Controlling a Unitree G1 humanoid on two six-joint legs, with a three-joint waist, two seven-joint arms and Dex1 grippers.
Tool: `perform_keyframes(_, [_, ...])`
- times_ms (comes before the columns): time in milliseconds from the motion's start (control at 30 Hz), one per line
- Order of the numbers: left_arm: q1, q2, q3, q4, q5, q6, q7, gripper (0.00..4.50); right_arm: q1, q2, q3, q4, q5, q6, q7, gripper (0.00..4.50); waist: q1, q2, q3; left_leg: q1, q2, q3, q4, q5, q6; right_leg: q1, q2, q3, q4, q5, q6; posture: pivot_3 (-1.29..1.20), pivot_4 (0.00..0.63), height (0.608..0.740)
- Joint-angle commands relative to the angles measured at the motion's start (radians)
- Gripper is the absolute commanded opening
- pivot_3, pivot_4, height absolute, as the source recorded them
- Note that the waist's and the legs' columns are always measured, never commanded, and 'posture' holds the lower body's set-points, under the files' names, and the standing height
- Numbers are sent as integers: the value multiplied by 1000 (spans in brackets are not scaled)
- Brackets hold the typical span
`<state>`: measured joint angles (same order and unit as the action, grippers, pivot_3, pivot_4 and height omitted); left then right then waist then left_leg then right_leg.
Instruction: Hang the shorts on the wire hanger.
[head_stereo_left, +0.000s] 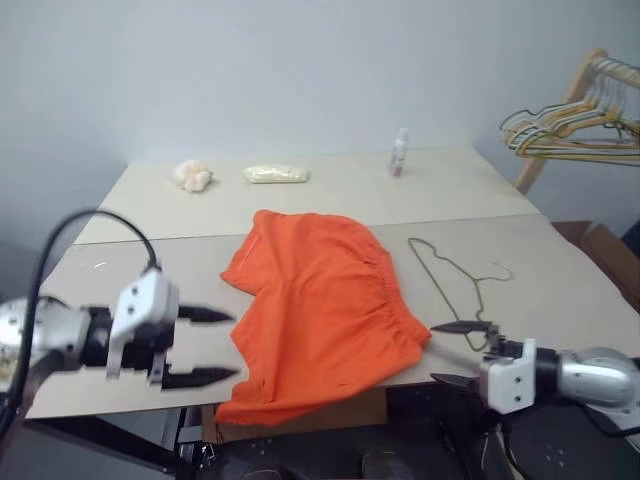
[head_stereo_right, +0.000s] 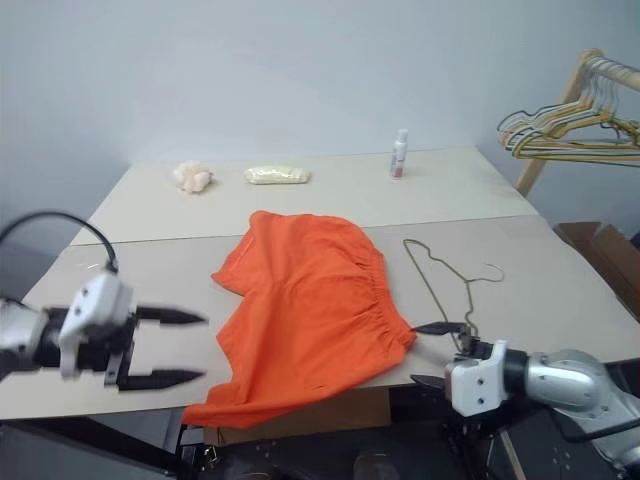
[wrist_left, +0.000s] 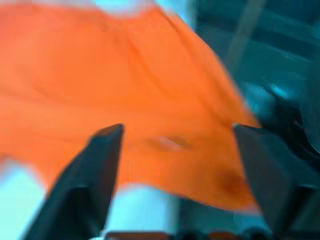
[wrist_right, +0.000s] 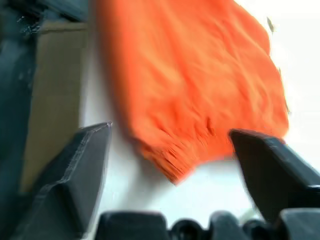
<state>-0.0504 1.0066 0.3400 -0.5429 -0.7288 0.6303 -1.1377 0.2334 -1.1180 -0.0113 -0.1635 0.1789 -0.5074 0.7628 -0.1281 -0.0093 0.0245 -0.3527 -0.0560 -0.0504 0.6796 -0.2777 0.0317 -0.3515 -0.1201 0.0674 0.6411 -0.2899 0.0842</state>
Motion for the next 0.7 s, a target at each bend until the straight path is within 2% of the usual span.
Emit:
perform_keyframes(33, [-180,-74,-39,48,-80,89,165,4491,26,-30,-164,-95,207,300,17,4500,5,-2,-1,-1,0,0,0,0,0,0,0,0,0,0,0,-195,4,740])
perform_keyframes(100, [-296,-136,-78,74,-118,134,233,4491,23,-41,-232,-123,301,522,-3,4500,7,-3,-1,-2,0,0,0,0,0,0,0,1,1,0,0,-200,0,740])
perform_keyframes(200, [-413,-223,-131,100,-150,184,304,4491,-27,-72,-264,-129,342,822,-45,4500,5,-4,-1,-3,0,0,1,0,0,0,0,1,0,1,1,-204,0,740])
perform_keyframes(333, [-491,-285,-177,122,-202,255,346,4491,-164,-100,-199,-115,363,1152,-78,4500,-2,-4,-2,-6,0,0,0,-1,0,-3,0,1,1,1,1,-200,0,740])
perform_keyframes(400, [-525,-305,-186,135,-243,308,377,4491,-254,-96,-126,-89,331,1287,-94,4500,0,-4,-1,-6,0,0,0,-1,0,-3,1,1,1,1,1,-201,0,740])
perform_keyframes(533, [-562,-308,-198,147,-307,394,395,4491,-404,-35,-17,2,269,1393,-105,4500,3,-4,-1,-8,0,0,1,-1,0,-4,1,1,0,1,1,-195,0,740])
perform_keyframes(700, [-522,-248,-251,113,-242,346,296,4491,-541,32,109,116,177,1449,-92,4500,0,-3,-2,-14,-1,0,1,0,0,-11,1,1,1,1,1,-200,0,740])
